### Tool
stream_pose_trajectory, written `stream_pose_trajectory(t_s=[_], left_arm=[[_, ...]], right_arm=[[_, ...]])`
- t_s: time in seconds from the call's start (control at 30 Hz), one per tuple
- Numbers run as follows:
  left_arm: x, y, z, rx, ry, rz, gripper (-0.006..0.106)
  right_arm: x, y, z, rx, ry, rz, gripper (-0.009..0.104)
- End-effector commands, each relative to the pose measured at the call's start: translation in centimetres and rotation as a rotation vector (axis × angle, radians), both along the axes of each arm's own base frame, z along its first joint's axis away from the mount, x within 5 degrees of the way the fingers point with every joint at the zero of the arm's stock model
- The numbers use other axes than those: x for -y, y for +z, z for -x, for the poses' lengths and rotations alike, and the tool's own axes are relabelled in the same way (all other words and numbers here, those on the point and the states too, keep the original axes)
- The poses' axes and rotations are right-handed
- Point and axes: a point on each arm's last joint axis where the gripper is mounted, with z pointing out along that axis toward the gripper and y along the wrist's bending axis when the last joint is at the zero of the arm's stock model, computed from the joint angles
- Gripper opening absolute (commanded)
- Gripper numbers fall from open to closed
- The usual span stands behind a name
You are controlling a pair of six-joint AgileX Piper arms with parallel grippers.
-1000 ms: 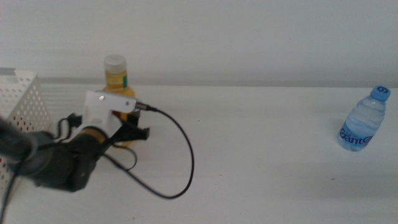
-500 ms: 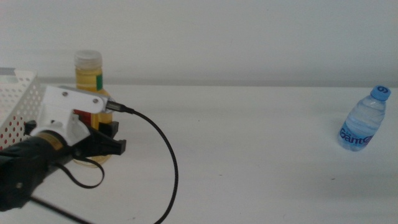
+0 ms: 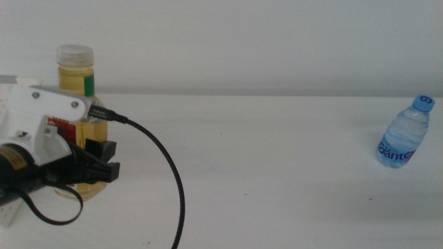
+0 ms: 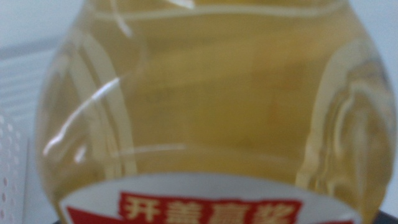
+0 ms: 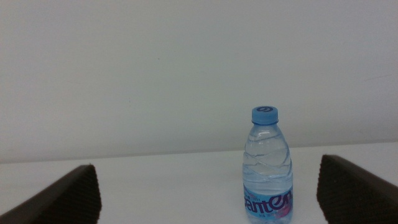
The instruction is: Use arms to grab the bottles and put them into the dustbin to the left of the table.
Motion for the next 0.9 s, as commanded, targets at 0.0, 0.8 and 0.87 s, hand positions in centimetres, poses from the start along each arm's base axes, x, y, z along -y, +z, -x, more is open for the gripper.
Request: stream_pose_trajectory(t_s=[0.0,0.8,0.87], left_arm=[[0.1,2.5,-0.1,0.054,-0.002,0.017,-0.002],[-12.0,10.8,-10.0,-0.608,0.098,-0.265,-0.002],[-14.2,9.6,-10.8,-0.650,0.146,-0.242,-0.002]], right_arm=[[0.0,-1.2,0.1,0.004,-0.007,0.012,0.093],[0.0,-1.2,0.1,0.004,-0.007,0.012,0.093],[0.0,-1.2,0.1,0.004,-0.007,0.012,0.093]])
